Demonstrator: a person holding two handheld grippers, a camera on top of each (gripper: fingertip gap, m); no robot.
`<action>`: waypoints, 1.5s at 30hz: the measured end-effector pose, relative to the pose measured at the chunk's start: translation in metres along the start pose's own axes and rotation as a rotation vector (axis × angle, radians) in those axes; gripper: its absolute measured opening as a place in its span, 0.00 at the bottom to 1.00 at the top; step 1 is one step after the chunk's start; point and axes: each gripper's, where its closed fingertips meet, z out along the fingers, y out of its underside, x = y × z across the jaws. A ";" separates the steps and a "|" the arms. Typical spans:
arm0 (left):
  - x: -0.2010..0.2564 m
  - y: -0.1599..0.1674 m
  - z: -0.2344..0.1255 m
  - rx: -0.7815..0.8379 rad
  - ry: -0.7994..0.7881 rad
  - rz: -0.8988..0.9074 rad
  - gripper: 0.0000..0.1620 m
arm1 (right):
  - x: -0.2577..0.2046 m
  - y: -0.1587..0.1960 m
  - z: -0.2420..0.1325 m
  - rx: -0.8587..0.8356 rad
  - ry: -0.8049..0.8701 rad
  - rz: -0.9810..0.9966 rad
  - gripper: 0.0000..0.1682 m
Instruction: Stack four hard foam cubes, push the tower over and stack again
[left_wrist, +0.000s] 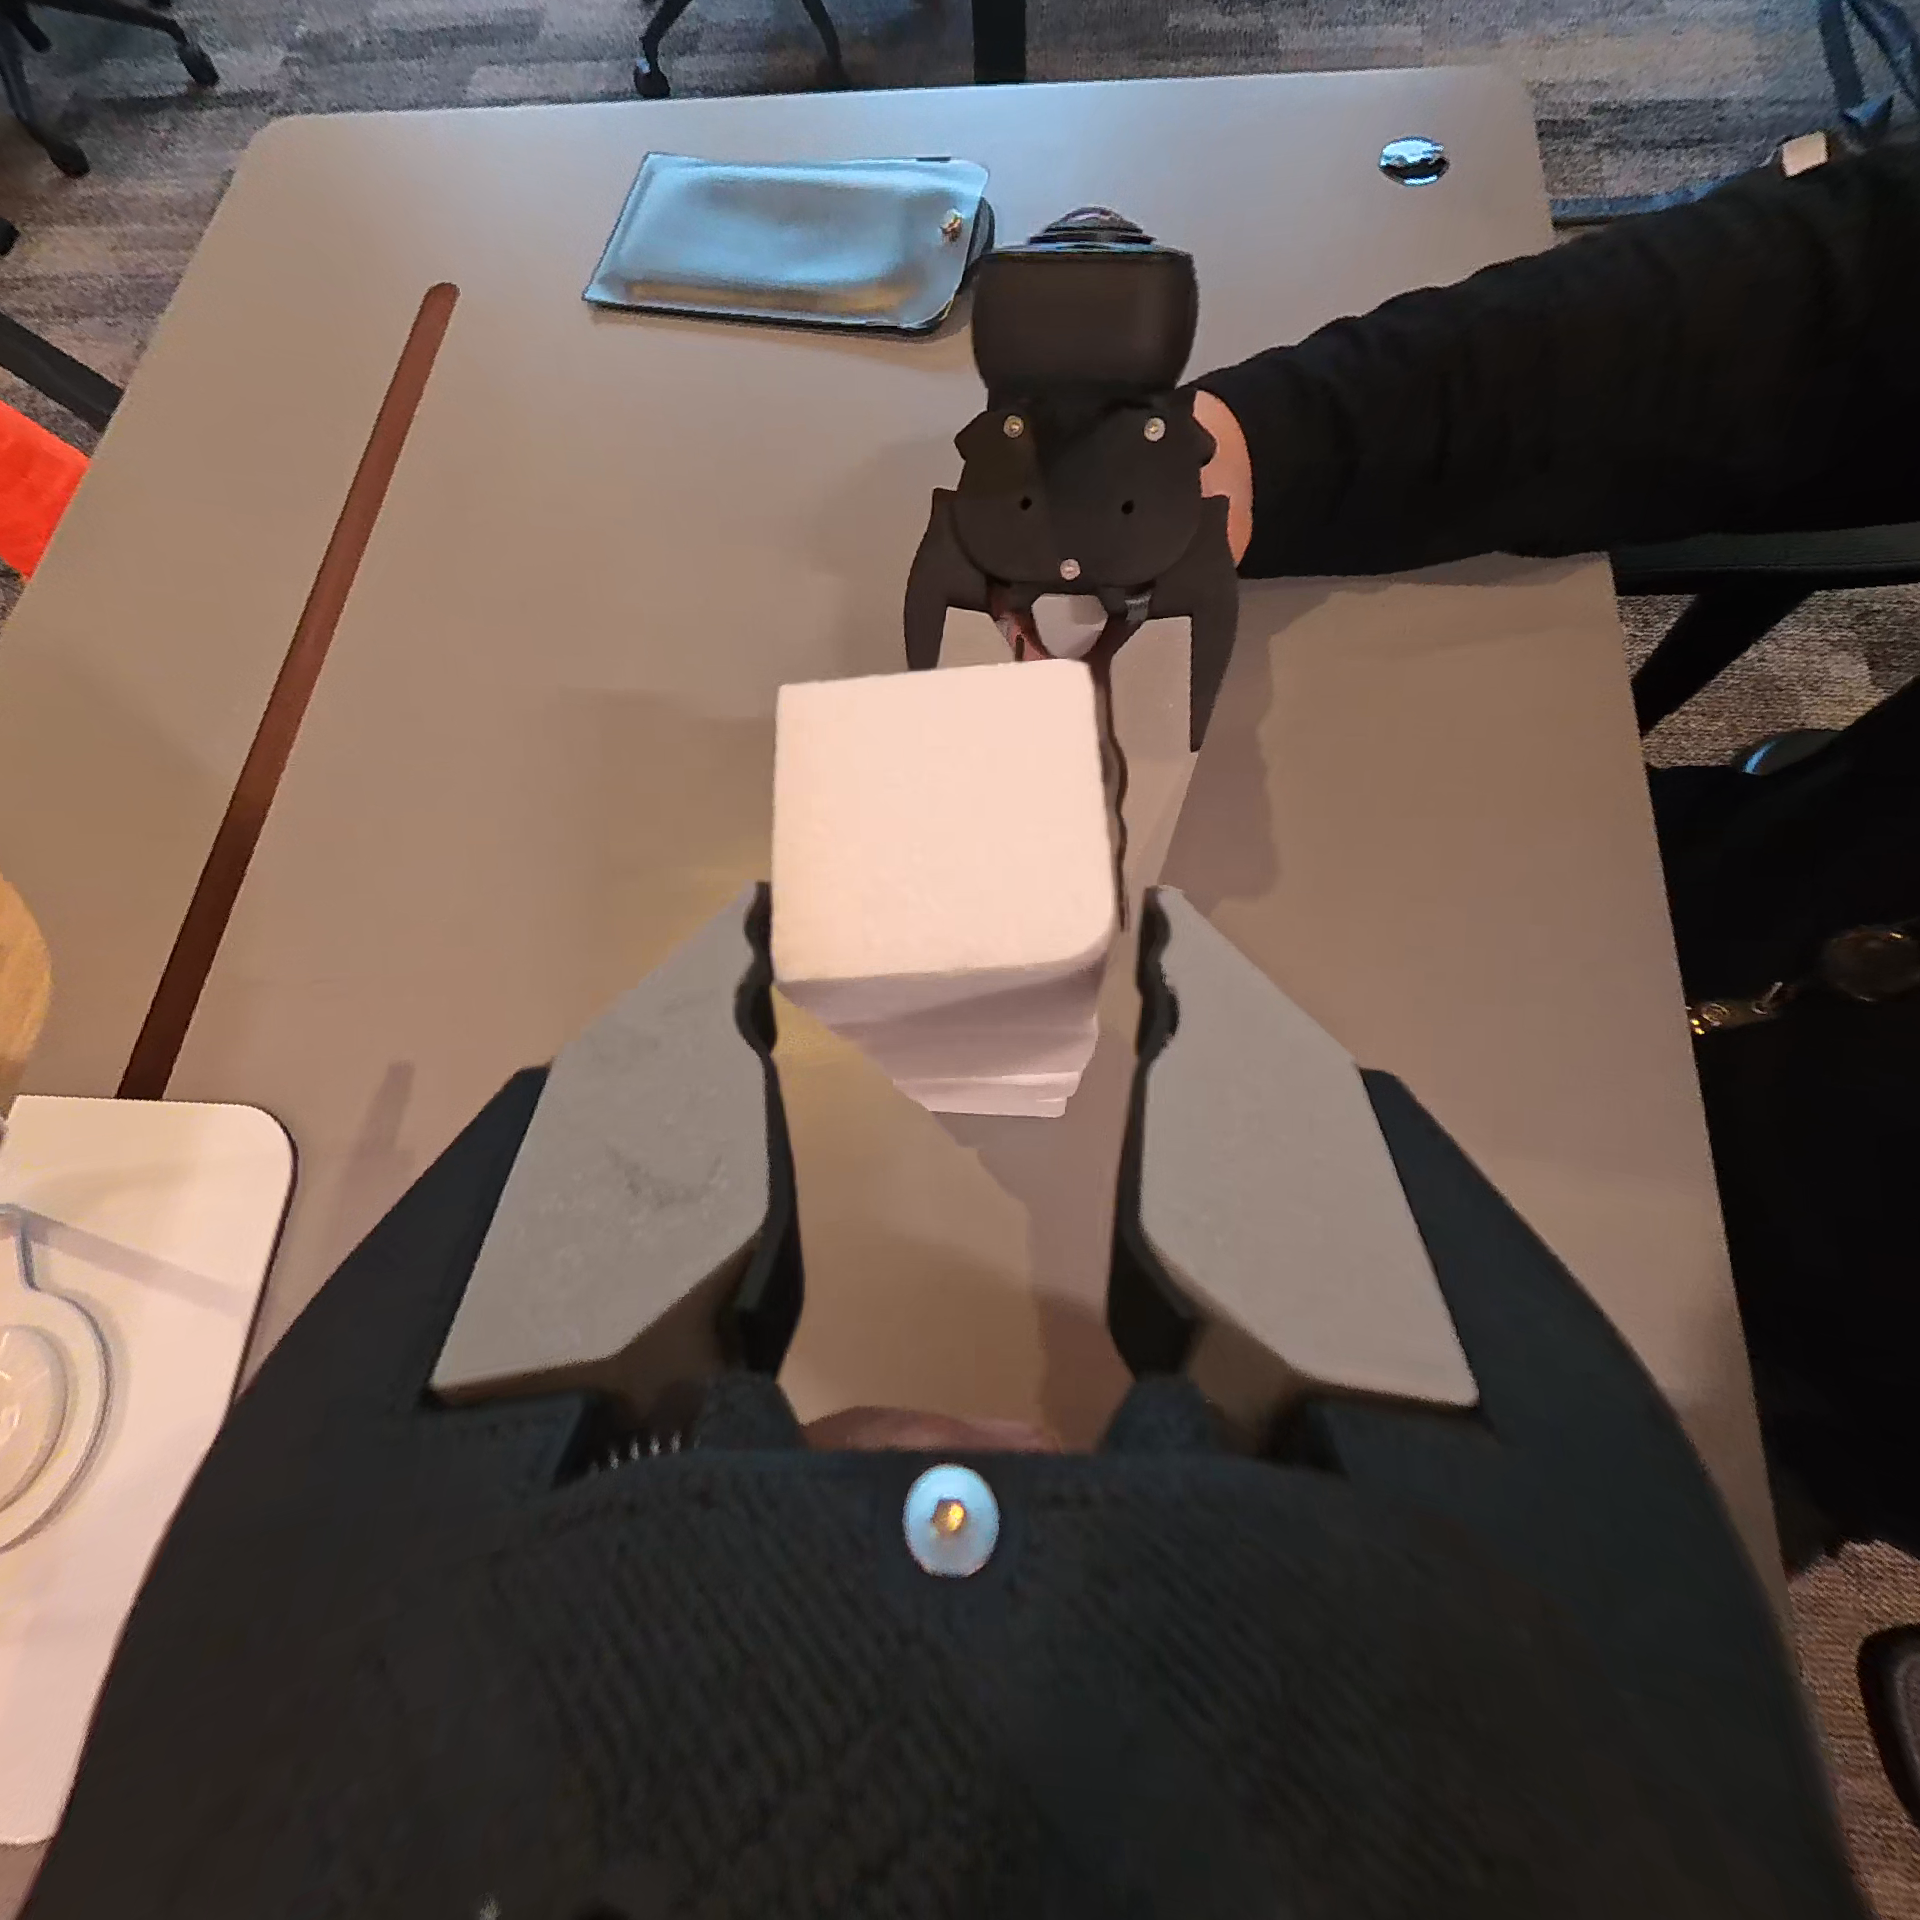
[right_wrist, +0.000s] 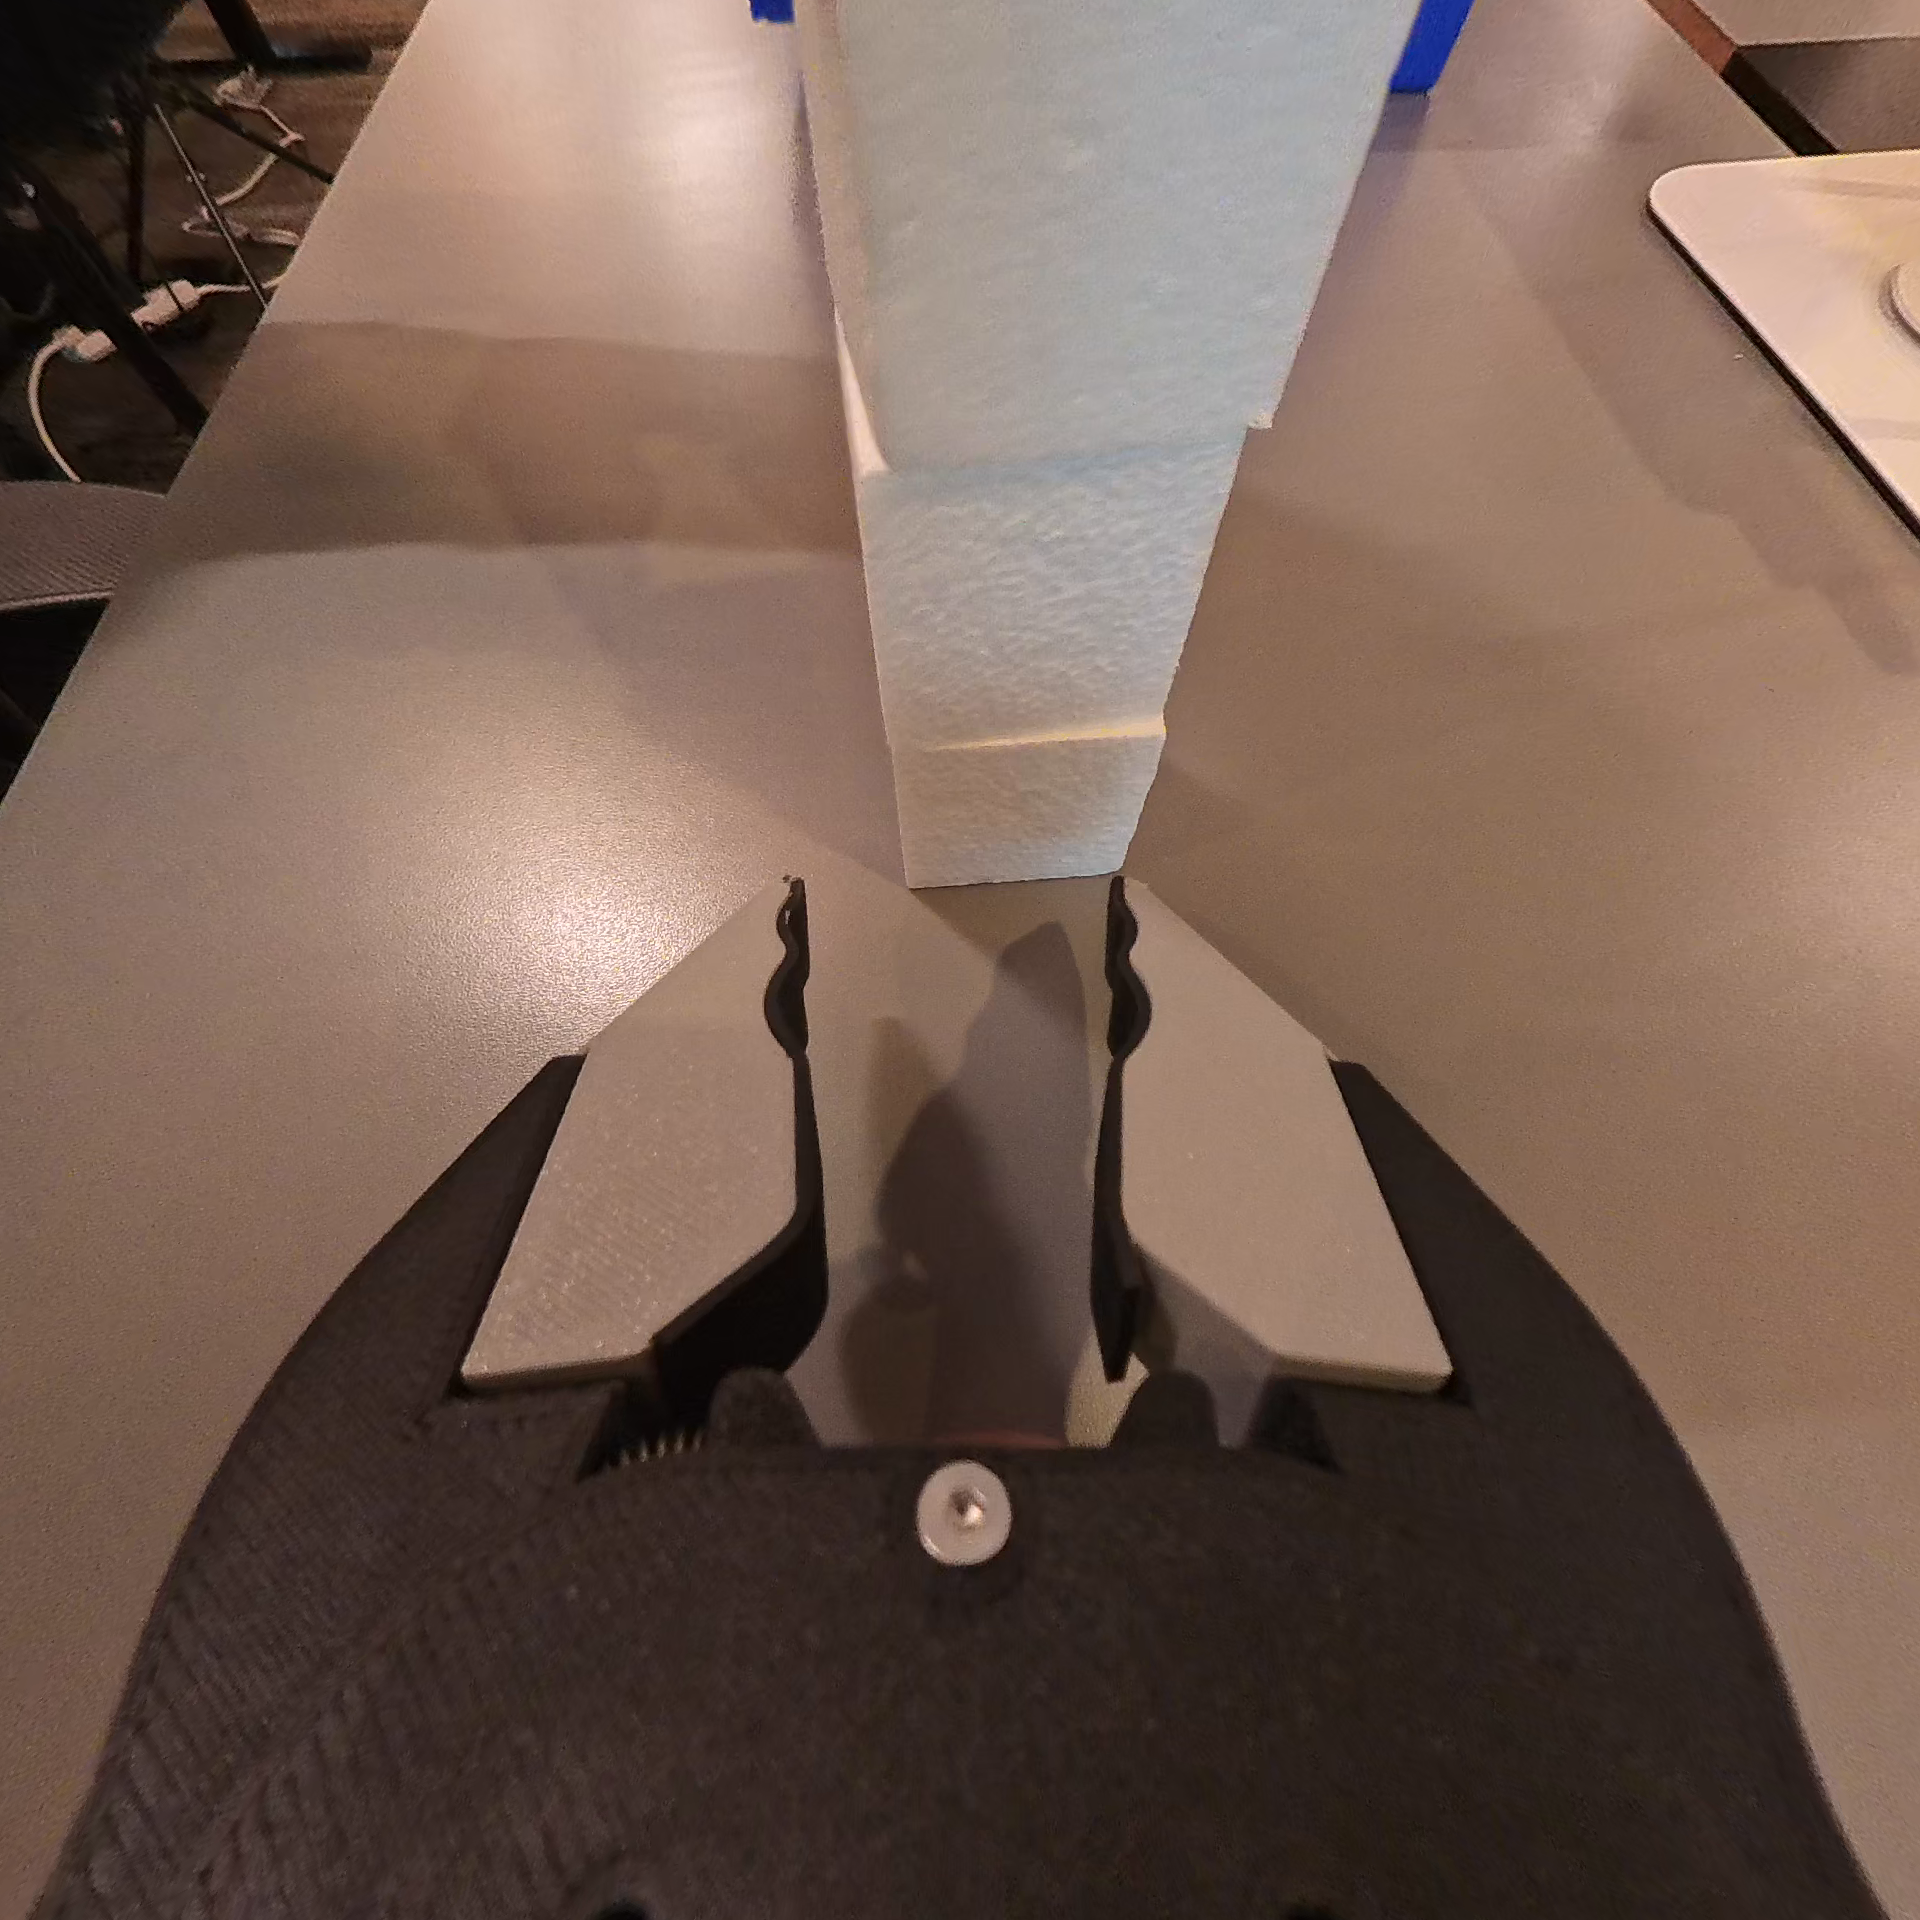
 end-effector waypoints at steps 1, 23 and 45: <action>-0.001 0.000 0.000 0.002 -0.001 -0.008 0.44 | 0.000 0.000 0.000 0.000 0.000 0.000 0.33; 0.053 0.032 -0.047 0.267 -0.336 -0.189 0.00 | 0.011 -0.007 -0.011 0.072 0.033 0.030 0.29; 0.068 0.157 -0.004 0.061 -0.593 -0.261 0.12 | 0.011 -0.032 -0.036 -0.044 0.374 -0.054 0.00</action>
